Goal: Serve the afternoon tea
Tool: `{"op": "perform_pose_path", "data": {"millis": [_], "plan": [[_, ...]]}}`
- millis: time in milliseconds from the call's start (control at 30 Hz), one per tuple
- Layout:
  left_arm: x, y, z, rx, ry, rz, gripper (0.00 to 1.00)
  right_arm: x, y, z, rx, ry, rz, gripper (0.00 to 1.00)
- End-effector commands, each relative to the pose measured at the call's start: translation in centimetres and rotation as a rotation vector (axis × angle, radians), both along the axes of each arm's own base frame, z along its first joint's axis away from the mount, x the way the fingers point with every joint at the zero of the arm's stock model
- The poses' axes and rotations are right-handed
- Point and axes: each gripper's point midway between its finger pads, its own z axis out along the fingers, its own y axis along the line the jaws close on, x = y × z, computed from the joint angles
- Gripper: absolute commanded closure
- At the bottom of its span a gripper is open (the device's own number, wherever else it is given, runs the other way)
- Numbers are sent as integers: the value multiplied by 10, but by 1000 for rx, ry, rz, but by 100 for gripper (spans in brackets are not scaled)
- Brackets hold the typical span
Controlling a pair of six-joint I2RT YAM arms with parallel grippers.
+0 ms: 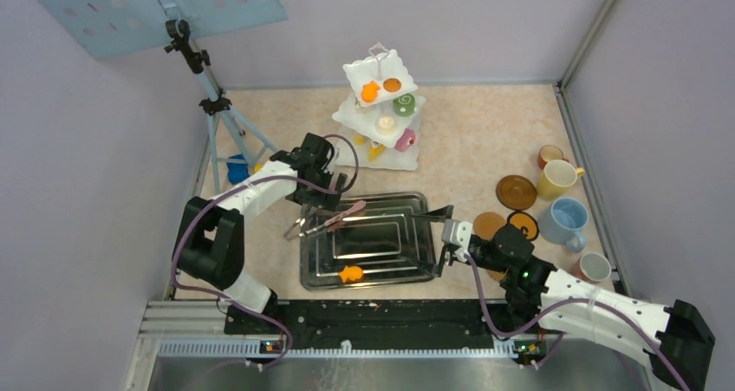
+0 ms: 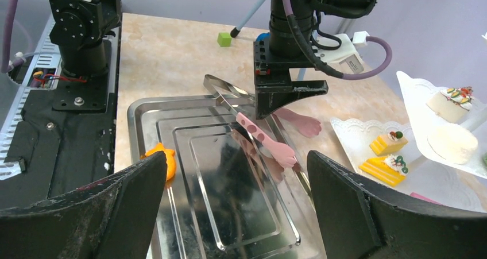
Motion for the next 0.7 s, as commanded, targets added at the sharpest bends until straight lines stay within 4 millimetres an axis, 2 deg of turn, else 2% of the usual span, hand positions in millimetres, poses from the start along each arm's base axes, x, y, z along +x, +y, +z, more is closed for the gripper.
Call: {"op": "perform_pose_path", "data": {"millis": [0,233,467,667], "plan": [[0,-8,-8,-35,9,-47,1,-6,1,13,50,-13,27,10],[-4,-19,1,-110,-16,-90,1,-5,2,10,47,-10,25,10],[-14,-31,-12,-166,60,-124,1,-8,5,10,53,3,43,10],[-16,-33,-2,-189,33,-128,1,-6,5,6,46,7,35,10]]}}
